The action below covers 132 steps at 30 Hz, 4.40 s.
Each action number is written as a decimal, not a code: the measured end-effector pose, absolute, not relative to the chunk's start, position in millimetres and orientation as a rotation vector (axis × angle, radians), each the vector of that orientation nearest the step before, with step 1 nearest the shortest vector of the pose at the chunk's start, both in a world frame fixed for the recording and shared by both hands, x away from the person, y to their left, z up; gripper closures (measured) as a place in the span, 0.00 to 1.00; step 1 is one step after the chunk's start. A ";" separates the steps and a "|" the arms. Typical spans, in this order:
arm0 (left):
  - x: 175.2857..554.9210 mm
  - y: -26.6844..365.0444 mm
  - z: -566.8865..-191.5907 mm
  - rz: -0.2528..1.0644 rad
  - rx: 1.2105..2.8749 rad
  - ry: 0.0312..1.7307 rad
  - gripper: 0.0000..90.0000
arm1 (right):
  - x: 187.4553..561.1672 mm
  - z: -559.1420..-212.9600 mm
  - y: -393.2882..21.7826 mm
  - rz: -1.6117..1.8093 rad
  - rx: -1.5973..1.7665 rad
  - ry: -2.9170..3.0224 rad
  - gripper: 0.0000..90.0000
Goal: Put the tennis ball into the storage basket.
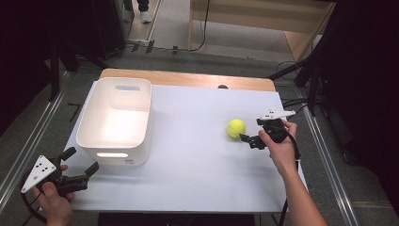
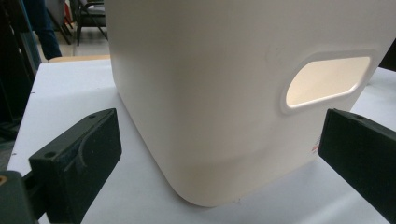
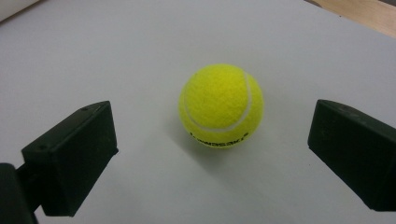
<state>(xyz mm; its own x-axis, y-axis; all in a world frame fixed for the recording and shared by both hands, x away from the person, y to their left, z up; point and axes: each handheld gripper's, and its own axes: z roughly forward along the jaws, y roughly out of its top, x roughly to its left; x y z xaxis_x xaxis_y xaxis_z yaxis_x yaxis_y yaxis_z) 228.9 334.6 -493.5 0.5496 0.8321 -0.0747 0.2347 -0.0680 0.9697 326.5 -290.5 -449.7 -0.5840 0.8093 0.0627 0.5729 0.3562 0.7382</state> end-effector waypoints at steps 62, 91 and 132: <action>228.9 334.7 -493.5 0.628 1.604 0.924 0.00 | 365.4 -482.7 -261.8 0.924 1.298 2.413 0.00; 229.0 334.8 -493.4 0.626 1.604 0.920 0.00 | 379.1 -498.7 -253.8 0.878 1.361 2.378 0.14; 229.2 334.9 -493.4 0.624 1.605 0.920 0.00 | 379.8 -487.4 -249.5 0.914 1.320 2.386 0.25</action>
